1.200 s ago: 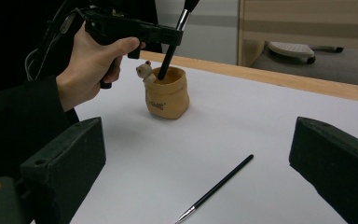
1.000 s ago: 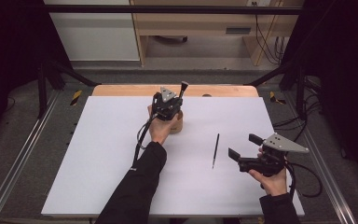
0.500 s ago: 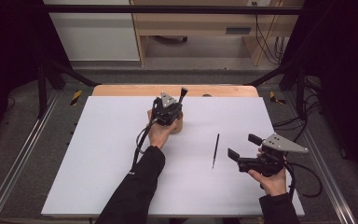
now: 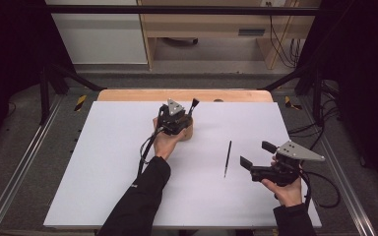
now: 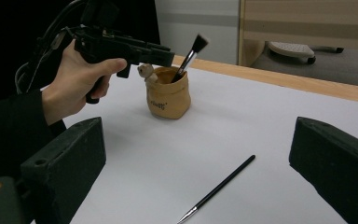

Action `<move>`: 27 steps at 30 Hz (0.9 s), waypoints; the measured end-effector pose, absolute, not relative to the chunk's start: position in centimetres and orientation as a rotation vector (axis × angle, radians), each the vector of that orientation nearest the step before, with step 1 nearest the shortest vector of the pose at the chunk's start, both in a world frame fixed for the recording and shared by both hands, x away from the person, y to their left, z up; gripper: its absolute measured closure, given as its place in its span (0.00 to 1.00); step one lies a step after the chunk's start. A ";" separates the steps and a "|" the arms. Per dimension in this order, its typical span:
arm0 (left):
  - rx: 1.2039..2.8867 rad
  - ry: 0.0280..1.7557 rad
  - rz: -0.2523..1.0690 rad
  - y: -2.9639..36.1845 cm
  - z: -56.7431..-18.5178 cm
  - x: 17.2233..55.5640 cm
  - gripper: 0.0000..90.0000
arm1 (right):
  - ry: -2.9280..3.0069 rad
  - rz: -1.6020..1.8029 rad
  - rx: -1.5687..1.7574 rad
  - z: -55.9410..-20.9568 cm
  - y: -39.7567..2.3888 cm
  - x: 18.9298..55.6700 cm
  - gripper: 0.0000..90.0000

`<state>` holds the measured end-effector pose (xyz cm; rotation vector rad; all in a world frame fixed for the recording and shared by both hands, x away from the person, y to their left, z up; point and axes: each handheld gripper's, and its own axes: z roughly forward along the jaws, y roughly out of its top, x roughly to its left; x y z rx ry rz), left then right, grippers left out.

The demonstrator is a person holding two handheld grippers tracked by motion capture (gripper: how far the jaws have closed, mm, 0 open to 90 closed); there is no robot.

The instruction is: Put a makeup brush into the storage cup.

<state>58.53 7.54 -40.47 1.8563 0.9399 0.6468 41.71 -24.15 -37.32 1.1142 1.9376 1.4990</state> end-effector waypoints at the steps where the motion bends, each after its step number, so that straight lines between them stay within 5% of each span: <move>1: 1.851 0.940 0.644 7.7 -40.4 58.4 0.72 | 1.936 1.499 1.114 -37.3 -24.1 41.7 0.05; 16: 1.824 0.871 0.548 12.7 -38.4 54.5 0.39 | 1.935 1.476 1.126 -37.6 -23.8 42.0 0.05; 27: 1.834 0.844 0.541 15.8 -38.9 50.9 0.24 | 1.929 1.463 1.135 -37.7 -23.7 42.2 0.04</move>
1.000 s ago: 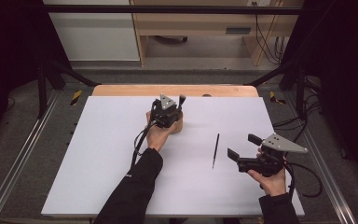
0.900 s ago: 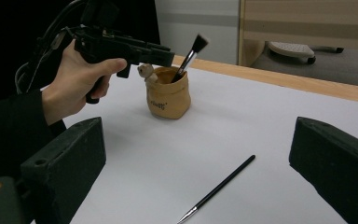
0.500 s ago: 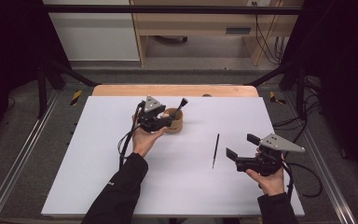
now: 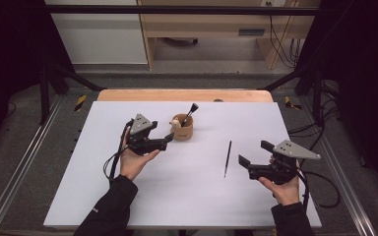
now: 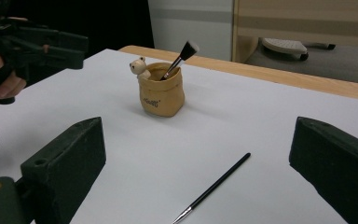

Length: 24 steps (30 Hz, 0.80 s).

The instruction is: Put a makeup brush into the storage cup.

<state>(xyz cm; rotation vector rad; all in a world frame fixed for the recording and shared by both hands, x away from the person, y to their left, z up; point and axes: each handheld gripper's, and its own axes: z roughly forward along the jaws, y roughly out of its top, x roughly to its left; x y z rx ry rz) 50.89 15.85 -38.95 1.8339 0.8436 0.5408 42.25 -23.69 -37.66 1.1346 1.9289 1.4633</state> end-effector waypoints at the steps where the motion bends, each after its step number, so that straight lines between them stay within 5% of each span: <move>1: 1.833 0.840 0.541 16.1 -39.0 50.6 0.23 | 1.928 1.460 1.137 -37.7 -23.7 42.3 0.04; 24: 1.838 0.896 0.556 22.0 -40.1 45.4 0.11 | 1.945 1.418 1.148 -38.0 -23.0 42.8 0.05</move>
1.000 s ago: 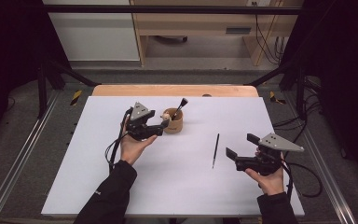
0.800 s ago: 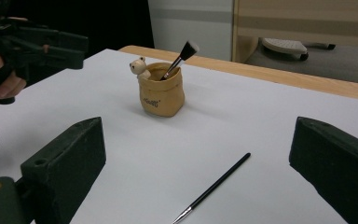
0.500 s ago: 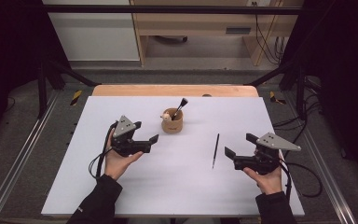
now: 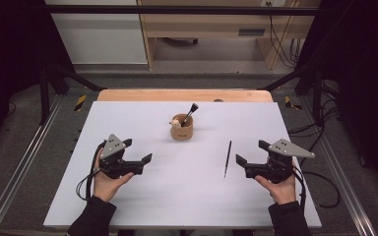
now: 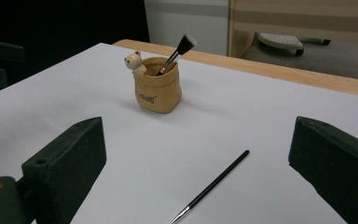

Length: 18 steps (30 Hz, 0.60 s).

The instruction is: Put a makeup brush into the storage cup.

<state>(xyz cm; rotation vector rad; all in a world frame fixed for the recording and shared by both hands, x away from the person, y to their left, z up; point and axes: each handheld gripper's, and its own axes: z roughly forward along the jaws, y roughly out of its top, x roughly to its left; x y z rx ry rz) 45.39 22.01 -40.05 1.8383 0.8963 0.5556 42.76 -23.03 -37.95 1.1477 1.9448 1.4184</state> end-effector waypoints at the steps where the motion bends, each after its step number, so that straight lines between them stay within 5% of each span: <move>1: 1.831 0.900 0.557 22.3 -40.1 45.2 0.11 | 1.944 1.416 1.153 -38.0 -23.0 42.8 0.05; 18: 1.803 0.939 0.577 24.8 -40.6 43.7 0.11 | 1.968 1.373 1.191 -39.1 -22.3 43.8 0.07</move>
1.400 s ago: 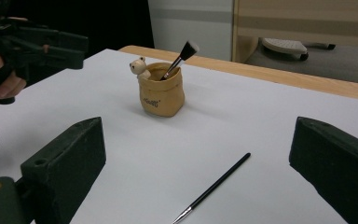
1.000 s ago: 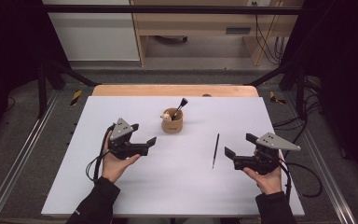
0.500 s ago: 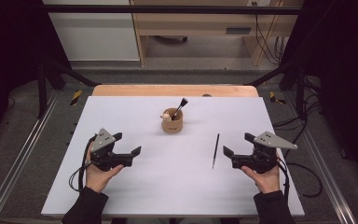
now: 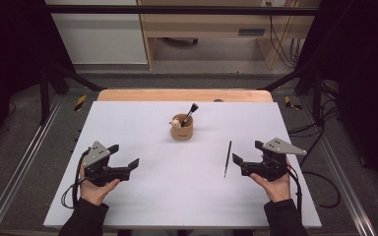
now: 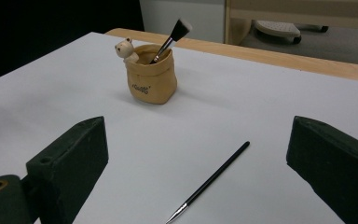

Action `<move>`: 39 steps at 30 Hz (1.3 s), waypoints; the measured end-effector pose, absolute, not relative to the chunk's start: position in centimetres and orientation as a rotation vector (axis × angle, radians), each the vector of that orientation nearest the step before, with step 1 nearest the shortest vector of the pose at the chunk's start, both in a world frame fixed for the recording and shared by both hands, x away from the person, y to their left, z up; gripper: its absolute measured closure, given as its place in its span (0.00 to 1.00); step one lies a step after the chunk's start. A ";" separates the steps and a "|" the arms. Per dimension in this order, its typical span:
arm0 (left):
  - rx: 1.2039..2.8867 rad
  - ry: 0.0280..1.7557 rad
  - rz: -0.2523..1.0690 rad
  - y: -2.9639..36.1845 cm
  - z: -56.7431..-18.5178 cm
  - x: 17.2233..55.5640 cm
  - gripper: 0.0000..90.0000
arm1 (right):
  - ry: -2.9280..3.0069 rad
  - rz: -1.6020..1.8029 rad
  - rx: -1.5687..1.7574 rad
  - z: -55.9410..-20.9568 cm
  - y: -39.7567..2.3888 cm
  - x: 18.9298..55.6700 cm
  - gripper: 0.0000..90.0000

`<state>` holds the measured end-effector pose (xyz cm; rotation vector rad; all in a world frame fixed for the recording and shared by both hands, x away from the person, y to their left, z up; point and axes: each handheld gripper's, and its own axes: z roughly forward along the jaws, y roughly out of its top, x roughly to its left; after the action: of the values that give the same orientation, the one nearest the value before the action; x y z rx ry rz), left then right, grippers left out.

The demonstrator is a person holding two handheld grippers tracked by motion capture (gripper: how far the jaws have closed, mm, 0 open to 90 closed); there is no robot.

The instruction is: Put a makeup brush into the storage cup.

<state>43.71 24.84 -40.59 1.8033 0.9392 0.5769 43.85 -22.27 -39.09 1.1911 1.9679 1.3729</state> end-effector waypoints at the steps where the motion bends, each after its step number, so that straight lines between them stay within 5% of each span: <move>1: 1.809 0.937 0.576 25.0 -40.6 43.7 0.11 | 1.969 1.370 1.196 -39.2 -22.2 43.9 0.07; 39: 1.807 0.964 0.582 27.4 -41.3 43.1 0.10 | 2.023 1.261 1.288 -41.3 -20.2 47.0 0.10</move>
<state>43.14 27.42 -41.28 1.8072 0.9644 0.5824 47.03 -20.24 -41.35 1.2882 2.0227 1.2614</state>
